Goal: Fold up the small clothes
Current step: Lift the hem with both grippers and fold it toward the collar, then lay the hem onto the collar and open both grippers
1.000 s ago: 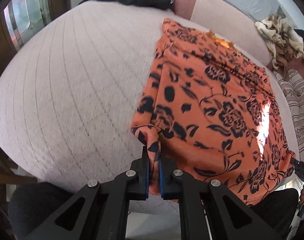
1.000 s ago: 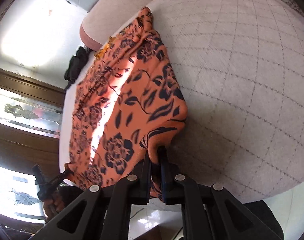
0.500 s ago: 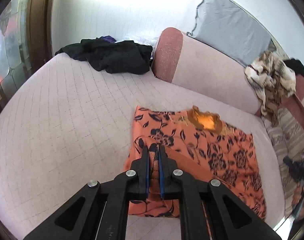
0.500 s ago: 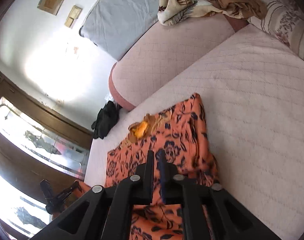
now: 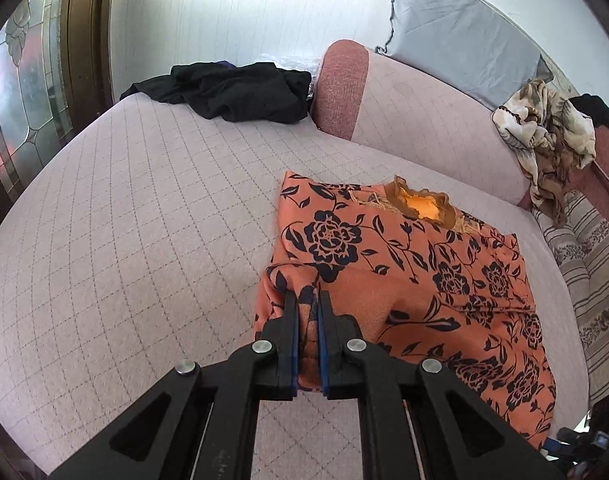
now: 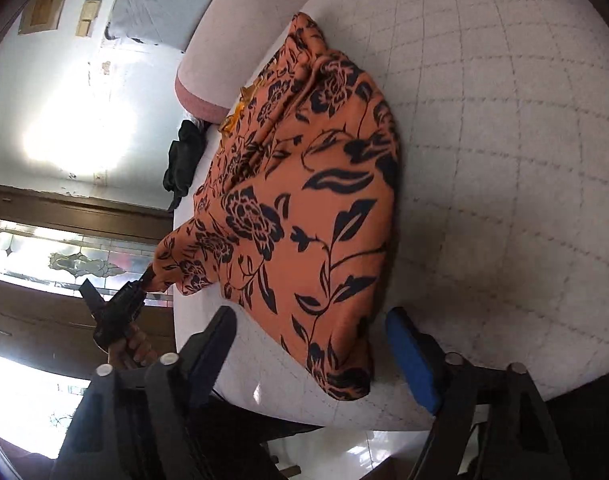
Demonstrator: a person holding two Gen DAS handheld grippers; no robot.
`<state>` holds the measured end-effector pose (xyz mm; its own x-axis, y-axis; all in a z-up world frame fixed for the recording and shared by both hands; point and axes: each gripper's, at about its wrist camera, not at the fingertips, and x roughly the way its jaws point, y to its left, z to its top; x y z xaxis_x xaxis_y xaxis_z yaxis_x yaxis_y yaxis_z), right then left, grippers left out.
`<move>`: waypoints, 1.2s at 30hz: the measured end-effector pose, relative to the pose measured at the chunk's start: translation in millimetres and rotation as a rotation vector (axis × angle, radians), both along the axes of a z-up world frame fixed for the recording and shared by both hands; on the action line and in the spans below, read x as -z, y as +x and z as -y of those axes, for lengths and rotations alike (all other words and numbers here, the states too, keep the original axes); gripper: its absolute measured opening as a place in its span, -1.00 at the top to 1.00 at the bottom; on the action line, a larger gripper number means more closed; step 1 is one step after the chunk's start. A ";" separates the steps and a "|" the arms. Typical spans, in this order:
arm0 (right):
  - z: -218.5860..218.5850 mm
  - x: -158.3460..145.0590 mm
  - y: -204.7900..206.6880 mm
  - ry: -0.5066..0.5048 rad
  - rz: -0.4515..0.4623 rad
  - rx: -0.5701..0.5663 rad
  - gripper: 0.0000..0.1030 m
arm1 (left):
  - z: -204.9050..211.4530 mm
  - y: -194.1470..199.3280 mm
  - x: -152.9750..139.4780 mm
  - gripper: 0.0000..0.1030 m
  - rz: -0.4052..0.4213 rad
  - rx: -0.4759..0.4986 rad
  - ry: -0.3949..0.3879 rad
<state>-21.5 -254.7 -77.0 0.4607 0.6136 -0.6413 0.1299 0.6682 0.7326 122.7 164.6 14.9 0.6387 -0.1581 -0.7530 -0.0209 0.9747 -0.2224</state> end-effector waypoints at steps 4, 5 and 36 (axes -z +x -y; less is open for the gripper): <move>-15.3 14.6 11.7 -0.065 -0.056 0.016 -0.02 | -1.5 -12.8 3.9 0.85 -0.014 -0.004 0.003; -15.8 8.9 11.8 -0.084 -0.045 0.011 0.41 | -2.2 -17.3 4.3 0.85 -0.015 -0.005 0.002; 9.1 -52.1 205.2 -0.298 0.319 0.065 -0.61 | -44.8 81.4 34.2 0.03 -0.044 -0.090 0.025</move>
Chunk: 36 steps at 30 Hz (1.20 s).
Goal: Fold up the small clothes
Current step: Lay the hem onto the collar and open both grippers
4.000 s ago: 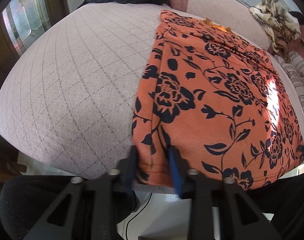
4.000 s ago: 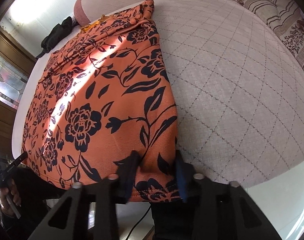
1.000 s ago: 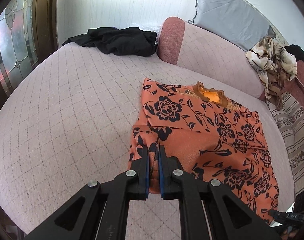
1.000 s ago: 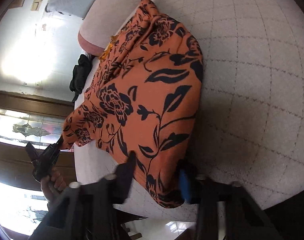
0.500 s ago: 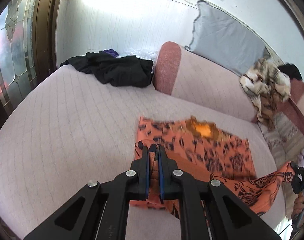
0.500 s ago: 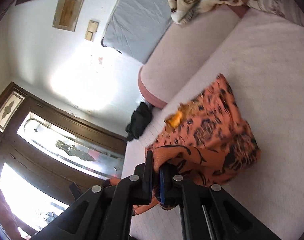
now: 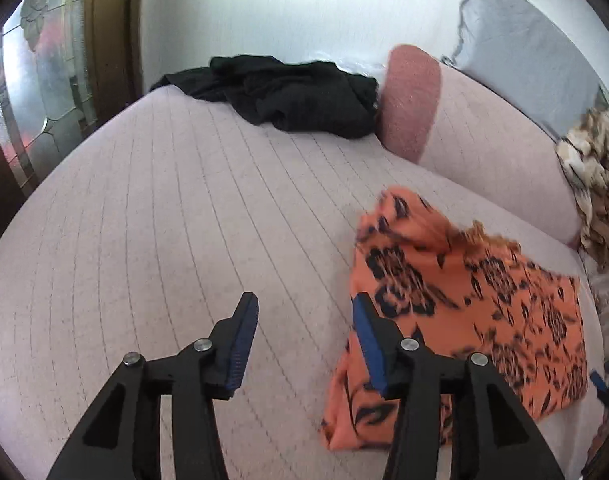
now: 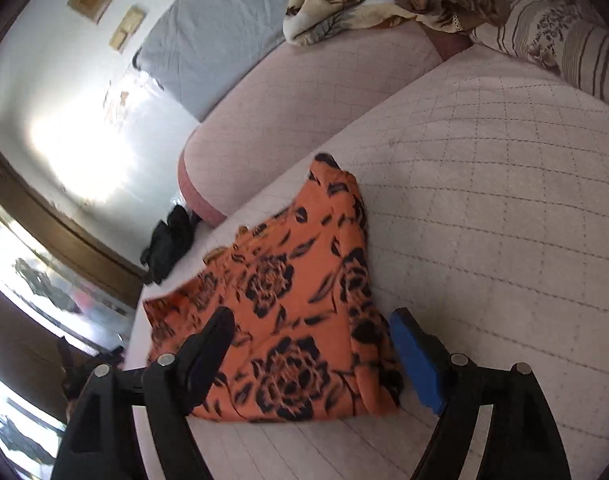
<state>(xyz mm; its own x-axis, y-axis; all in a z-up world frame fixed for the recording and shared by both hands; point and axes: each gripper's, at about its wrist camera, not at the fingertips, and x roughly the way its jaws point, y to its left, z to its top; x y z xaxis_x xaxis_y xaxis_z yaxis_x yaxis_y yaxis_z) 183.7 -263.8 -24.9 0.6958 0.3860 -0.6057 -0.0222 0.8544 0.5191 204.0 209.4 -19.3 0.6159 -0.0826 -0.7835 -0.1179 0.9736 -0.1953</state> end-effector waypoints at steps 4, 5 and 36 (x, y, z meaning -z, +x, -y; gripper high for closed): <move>-3.5 11.0 26.4 -0.036 -0.057 -0.046 -0.61 | 28.1 -14.8 33.6 0.03 -0.066 0.128 -0.003; -8.6 14.1 41.2 -0.032 -0.067 -0.052 -0.61 | 34.4 -11.4 40.2 0.03 -0.078 0.143 0.007; 17.0 18.4 -127.7 -0.089 -0.244 0.000 -0.30 | 18.6 -139.4 -8.3 0.60 -0.069 0.046 0.082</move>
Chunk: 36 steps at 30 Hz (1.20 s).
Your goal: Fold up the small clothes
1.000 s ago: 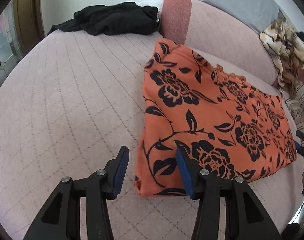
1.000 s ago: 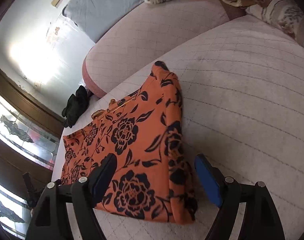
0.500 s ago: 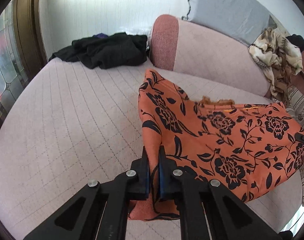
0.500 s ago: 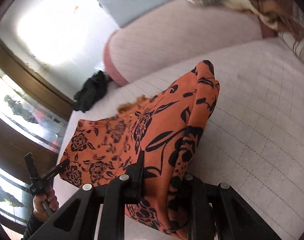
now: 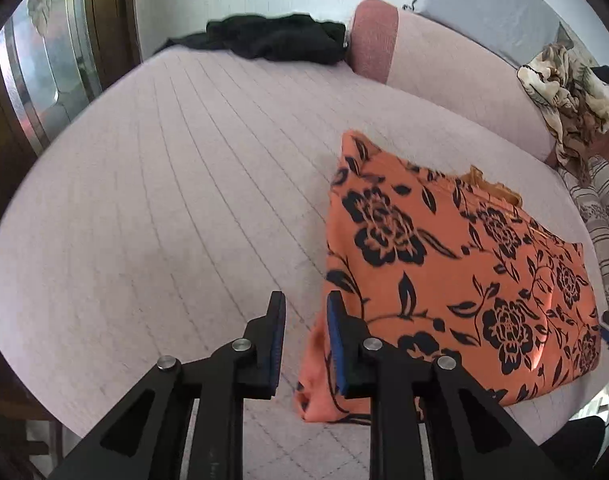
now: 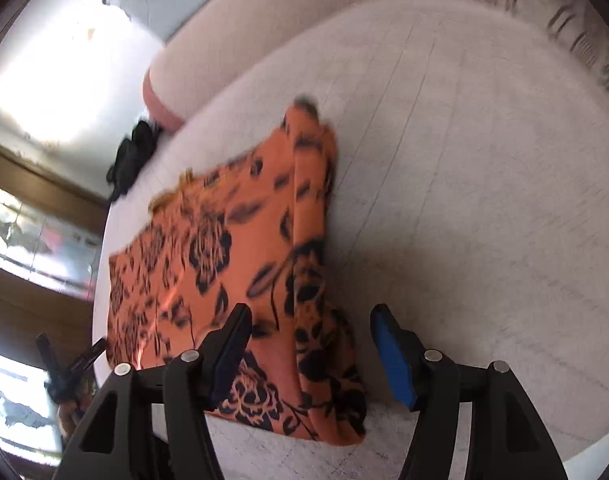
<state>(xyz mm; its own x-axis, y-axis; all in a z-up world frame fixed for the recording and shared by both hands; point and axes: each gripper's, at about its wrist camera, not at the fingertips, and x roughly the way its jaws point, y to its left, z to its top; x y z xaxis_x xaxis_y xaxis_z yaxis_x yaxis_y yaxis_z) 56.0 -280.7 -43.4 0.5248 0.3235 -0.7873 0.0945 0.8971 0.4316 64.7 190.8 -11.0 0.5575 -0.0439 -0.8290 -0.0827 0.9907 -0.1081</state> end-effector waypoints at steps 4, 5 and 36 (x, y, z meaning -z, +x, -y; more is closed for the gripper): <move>-8.9 -44.9 13.9 0.024 0.137 -0.015 -0.39 | 13.7 -4.1 -24.2 0.58 0.063 0.090 -0.019; -15.9 -49.8 24.0 0.077 0.144 -0.050 -0.45 | 21.5 -5.9 -22.8 0.56 0.062 0.120 -0.038; -81.9 -3.1 15.5 0.229 0.135 -0.046 -0.56 | 47.6 -36.4 19.5 -0.41 0.027 0.152 0.031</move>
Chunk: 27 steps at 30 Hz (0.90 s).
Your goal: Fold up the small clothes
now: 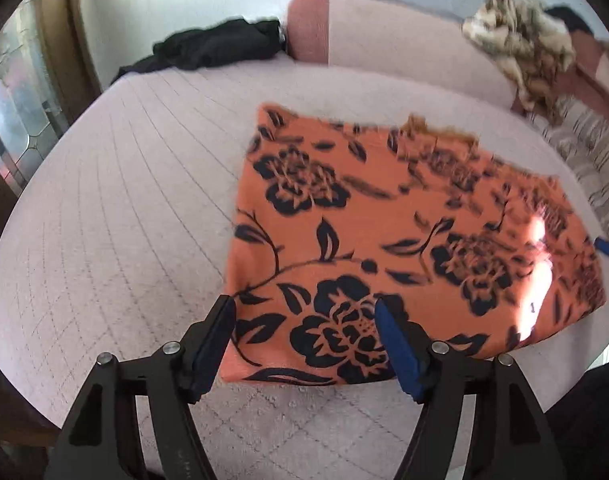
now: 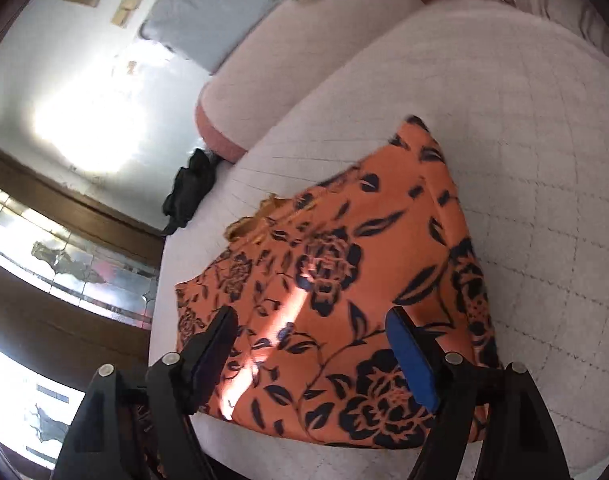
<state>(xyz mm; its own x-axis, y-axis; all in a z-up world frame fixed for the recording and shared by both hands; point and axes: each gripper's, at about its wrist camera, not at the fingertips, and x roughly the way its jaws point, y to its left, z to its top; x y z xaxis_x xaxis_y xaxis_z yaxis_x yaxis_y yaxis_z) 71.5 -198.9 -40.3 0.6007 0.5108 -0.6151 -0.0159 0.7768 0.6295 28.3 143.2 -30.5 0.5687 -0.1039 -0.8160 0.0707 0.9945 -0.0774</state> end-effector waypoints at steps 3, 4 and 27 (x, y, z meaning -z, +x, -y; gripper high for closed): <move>-10.5 4.6 1.0 -0.004 -0.005 -0.063 -0.69 | -8.6 6.7 19.6 -0.41 -0.070 -0.038 0.041; -4.8 14.0 5.5 -0.051 -0.038 -0.049 -0.68 | -15.5 13.7 37.0 -0.45 -0.154 -0.059 0.023; 54.5 -18.7 47.7 0.016 0.005 0.121 -0.67 | 14.1 21.3 -4.6 -0.42 -0.002 0.002 -0.091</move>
